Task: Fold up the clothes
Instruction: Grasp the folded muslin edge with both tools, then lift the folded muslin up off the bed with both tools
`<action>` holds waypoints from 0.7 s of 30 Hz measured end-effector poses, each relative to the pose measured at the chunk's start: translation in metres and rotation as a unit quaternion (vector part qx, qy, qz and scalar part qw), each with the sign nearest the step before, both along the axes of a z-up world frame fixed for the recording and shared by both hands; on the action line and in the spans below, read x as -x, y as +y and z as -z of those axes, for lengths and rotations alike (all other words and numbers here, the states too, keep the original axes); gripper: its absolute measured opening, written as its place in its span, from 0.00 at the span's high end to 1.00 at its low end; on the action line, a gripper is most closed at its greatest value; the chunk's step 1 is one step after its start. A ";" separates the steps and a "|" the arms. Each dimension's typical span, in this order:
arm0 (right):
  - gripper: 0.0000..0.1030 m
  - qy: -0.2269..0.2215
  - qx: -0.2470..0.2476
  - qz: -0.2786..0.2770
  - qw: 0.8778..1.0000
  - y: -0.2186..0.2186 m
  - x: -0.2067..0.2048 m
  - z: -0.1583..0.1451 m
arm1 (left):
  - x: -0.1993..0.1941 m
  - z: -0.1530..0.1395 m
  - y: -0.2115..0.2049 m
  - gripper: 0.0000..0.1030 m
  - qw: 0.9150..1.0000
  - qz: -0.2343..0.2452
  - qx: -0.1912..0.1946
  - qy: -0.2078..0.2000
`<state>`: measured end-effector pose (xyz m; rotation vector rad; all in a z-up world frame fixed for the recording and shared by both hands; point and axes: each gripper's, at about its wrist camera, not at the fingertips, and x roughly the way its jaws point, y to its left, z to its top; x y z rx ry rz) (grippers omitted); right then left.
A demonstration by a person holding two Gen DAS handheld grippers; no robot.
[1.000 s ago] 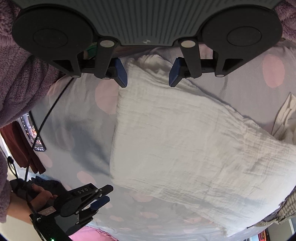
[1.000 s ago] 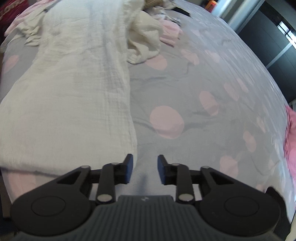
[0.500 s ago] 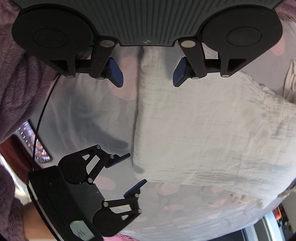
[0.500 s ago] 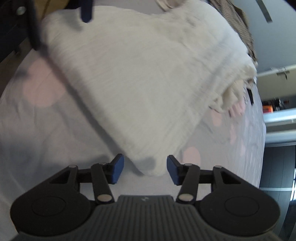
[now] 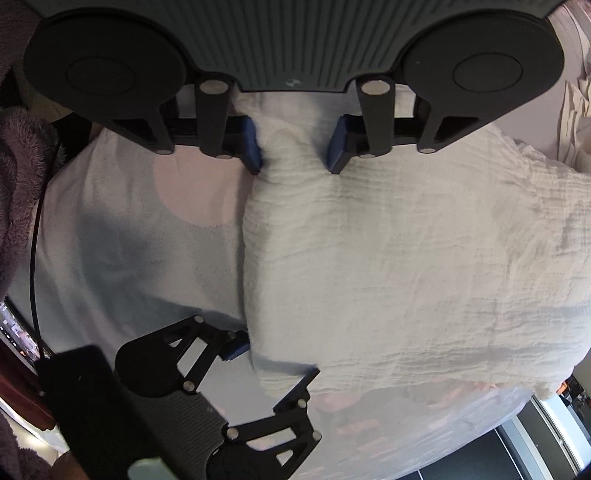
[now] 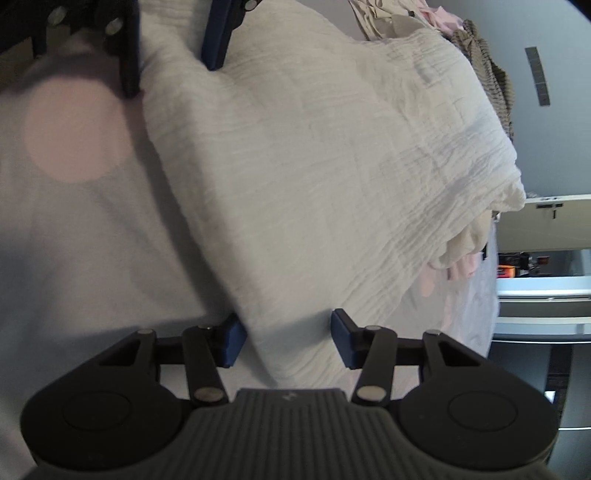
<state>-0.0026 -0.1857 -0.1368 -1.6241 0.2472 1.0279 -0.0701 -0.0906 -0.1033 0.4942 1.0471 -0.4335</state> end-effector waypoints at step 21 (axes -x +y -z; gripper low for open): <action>0.90 0.027 -0.355 0.200 0.913 0.036 -0.024 -0.173 | -0.005 -0.220 0.125 0.94 0.958 -0.110 0.196 -0.178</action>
